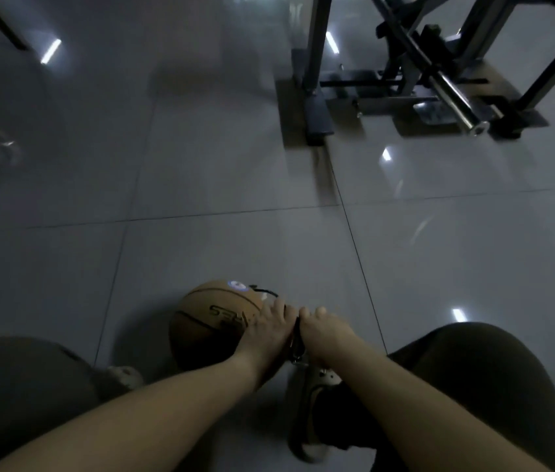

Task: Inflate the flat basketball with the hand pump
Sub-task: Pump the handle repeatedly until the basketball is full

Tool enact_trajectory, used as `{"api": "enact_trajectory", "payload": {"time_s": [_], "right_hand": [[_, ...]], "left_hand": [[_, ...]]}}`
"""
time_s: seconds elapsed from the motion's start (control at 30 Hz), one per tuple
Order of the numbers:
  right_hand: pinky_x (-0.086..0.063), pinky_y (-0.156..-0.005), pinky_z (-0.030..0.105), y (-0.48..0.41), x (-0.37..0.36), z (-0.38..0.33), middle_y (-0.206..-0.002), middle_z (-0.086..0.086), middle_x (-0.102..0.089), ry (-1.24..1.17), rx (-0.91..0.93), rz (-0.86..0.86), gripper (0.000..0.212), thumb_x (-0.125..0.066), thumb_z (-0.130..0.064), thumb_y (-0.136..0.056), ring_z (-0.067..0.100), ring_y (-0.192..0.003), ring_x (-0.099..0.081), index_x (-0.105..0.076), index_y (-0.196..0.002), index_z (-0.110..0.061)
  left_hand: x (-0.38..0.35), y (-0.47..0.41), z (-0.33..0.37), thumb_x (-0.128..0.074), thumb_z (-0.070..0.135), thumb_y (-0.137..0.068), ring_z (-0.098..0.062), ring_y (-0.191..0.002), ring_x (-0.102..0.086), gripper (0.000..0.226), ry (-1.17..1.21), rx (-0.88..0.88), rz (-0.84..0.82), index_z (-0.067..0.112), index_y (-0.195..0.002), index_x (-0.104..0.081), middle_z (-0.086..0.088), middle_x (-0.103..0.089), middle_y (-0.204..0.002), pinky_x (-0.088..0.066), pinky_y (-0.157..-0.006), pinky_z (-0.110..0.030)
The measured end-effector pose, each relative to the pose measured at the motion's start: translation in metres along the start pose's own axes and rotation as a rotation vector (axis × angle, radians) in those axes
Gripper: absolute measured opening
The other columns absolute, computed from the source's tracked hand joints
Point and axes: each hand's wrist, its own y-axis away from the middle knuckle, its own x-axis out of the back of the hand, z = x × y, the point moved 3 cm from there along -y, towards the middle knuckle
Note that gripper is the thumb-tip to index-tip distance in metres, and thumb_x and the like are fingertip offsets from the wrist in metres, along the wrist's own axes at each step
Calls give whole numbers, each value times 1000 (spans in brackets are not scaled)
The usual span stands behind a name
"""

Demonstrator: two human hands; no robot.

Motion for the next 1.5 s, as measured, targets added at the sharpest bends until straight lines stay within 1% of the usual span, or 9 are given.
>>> {"api": "enact_trajectory", "payload": {"time_s": [0.1, 0.2, 0.5, 0.67, 0.77, 0.93, 1.17, 1.37, 1.5], "right_hand": [[-47, -97, 43, 13, 20, -4, -131, 17, -47, -25, -7, -33, 53, -63, -20, -92, 34, -118, -51, -37, -136, -6], [-43, -101, 40, 35, 42, -13, -137, 17, -41, 29, 58, -80, 57, -61, -14, -94, 34, -123, -45, -33, -142, -2], [-50, -86, 32, 84, 141, -18, -127, 10, -46, 20, 51, 219, 49, -53, -12, -95, 22, -96, -52, -36, -141, -13], [-51, -85, 39, 88, 91, -10, -121, 14, -51, 54, 60, 148, 40, -47, -9, -91, 33, -103, -58, -36, -130, -13], [-50, -86, 40, 70, 57, -9, -117, 15, -50, 24, 35, 108, 41, -53, -12, -89, 35, -103, -58, -39, -127, -11], [-49, -91, 43, 37, 28, -7, -121, 16, -50, 34, 1, 44, 38, -52, -23, -94, 36, -109, -56, -40, -127, -8], [-46, -95, 42, 22, 12, -10, -129, 17, -48, 49, 3, -67, 48, -58, -23, -93, 33, -116, -51, -37, -133, -7], [-42, -102, 40, 57, 47, -15, -140, 16, -39, 36, 38, -116, 57, -53, -11, -96, 34, -126, -46, -27, -146, -7], [-42, -101, 34, 77, 92, -19, -133, 12, -53, 20, 35, -52, 40, -49, -5, -97, 28, -120, -52, -46, -136, -7]], "left_hand": [[25, -4, 1, -49, 19, -96, -32, -106, -55, 26, -44, 21, -37, 12, -120, -45, -14, -48, -120, -45, -81, -40], [52, 1, 2, -39, 10, -96, -30, -117, -51, 30, -134, -29, -30, 12, -126, -43, -12, -49, -127, -42, -92, -38], [164, 8, -15, -51, 18, -87, -26, -81, -56, 13, -11, -74, 350, 17, -100, -47, -4, -56, -94, -38, -65, -32], [115, 23, 14, -40, 20, -94, -25, -97, -52, 26, -19, -59, 242, 11, -118, -47, -10, -52, -113, -32, -71, -30], [76, 27, 17, -23, 27, -89, -24, -92, -51, 41, 14, -30, 220, 9, -117, -47, -11, -50, -110, -32, -68, -29], [29, 16, 5, -37, 20, -86, -27, -84, -53, 27, 51, -62, 179, 9, -107, -50, -13, -52, -100, -44, -70, -36], [6, 13, 5, -41, 24, -89, -25, -93, -48, 27, 73, -26, 47, 13, -114, -40, -12, -47, -110, -49, -83, -41], [43, 10, 6, -51, 19, -94, -29, -110, -52, 30, 14, -40, -30, 13, -122, -44, -11, -51, -121, -43, -89, -37], [95, 18, -2, -57, 17, -89, -26, -98, -55, 28, 31, -103, 98, 17, -115, -48, -7, -54, -110, -42, -75, -35]]}}
